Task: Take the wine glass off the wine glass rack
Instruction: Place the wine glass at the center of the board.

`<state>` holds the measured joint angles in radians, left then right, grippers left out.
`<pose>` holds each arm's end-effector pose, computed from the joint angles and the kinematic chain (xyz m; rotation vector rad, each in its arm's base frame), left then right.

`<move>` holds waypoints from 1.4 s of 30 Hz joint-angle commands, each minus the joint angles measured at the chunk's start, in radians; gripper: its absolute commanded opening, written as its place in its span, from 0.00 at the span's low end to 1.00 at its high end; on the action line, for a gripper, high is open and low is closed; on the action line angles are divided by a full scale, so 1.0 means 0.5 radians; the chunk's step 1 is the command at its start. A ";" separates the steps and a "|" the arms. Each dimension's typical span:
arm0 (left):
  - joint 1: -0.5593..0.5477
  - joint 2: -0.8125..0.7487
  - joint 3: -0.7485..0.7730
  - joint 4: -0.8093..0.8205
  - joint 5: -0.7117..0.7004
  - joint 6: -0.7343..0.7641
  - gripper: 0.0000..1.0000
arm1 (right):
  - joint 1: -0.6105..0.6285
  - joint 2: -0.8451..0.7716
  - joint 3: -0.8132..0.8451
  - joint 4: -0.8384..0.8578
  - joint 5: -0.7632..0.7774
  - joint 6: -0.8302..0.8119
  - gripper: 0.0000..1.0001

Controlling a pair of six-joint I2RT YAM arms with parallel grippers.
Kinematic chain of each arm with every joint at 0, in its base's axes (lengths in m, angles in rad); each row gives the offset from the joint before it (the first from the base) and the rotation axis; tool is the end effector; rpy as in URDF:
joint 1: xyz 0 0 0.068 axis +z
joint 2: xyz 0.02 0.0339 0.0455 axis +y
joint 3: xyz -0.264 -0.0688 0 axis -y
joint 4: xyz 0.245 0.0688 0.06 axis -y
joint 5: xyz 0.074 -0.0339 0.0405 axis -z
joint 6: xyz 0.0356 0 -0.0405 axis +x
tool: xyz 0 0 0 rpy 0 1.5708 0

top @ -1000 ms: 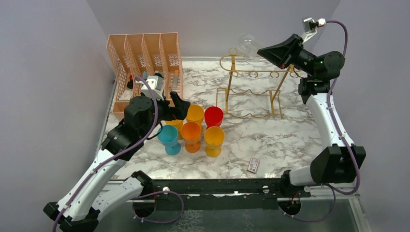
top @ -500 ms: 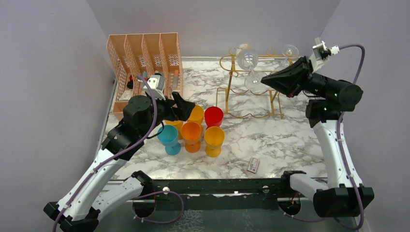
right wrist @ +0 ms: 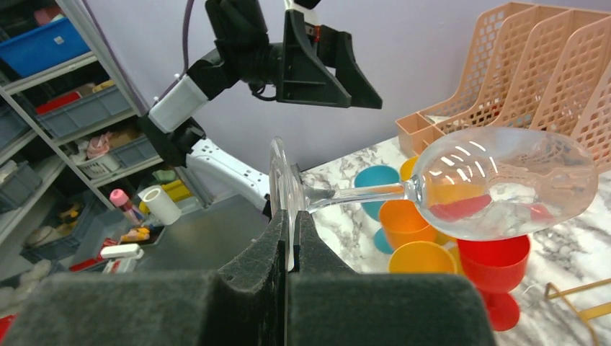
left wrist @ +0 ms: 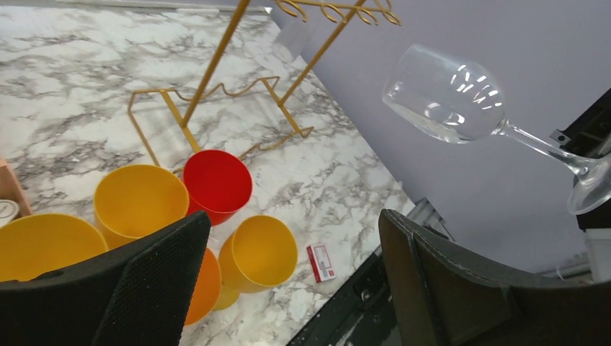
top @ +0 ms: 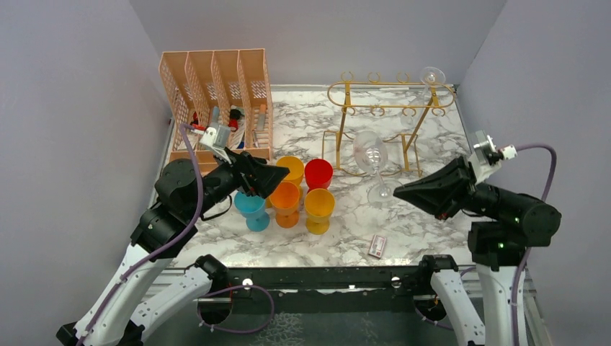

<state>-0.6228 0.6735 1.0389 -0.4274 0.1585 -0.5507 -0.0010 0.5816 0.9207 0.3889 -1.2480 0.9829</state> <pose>0.1023 -0.0804 0.4150 0.1913 1.7235 -1.0142 0.0742 0.0337 0.4534 -0.7443 1.2939 1.3307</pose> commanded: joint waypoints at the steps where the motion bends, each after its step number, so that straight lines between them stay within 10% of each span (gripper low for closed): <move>1: 0.008 0.021 -0.024 0.012 0.370 -0.037 0.91 | 0.008 -0.215 0.056 -0.761 0.178 -0.296 0.01; 14: -0.062 0.276 -0.041 0.390 0.806 -0.110 0.85 | 0.008 -0.412 -0.135 -1.604 0.599 -0.490 0.01; 25: -1.073 0.576 -0.093 0.820 -0.106 -0.034 0.79 | 0.008 -0.395 -0.391 -1.506 0.500 -0.439 0.01; 42: -1.148 0.924 -0.214 1.398 -0.304 -0.130 0.68 | 0.008 -0.446 -0.544 -1.367 0.303 -0.416 0.01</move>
<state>-1.1900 1.1069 0.9184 0.1535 0.0246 -0.6022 0.0010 0.3645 0.6582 -0.3889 -1.0363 0.7609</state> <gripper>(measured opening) 0.709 0.017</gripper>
